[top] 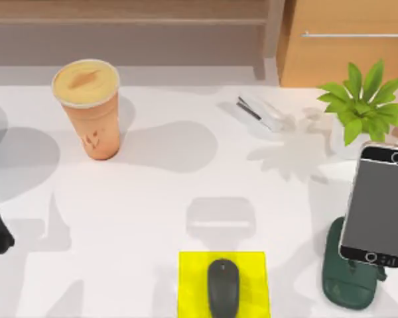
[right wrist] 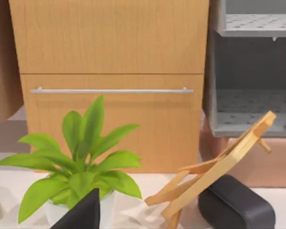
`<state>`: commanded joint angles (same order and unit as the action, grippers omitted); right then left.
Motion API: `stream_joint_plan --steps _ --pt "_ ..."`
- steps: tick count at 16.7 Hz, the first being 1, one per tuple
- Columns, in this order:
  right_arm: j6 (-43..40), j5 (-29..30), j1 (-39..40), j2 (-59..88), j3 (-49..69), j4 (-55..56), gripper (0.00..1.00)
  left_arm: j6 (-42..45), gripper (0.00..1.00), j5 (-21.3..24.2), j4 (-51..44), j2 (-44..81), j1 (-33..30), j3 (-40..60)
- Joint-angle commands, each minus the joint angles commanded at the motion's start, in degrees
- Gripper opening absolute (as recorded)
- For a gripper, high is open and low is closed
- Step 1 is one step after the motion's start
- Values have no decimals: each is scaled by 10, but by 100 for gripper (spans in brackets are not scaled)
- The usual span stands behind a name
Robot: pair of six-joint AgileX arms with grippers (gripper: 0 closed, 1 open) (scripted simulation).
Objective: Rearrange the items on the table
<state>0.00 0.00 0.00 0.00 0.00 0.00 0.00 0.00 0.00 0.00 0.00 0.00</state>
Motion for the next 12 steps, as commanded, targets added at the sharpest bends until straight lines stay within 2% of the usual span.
stream_joint_plan --steps 7,12 --pt "0 0 0 0 0 0 100 0 100 -2 12 17 -6 2" --pt "0 0 0 0 0 0 100 -3 100 -22 106 160 -52 20"
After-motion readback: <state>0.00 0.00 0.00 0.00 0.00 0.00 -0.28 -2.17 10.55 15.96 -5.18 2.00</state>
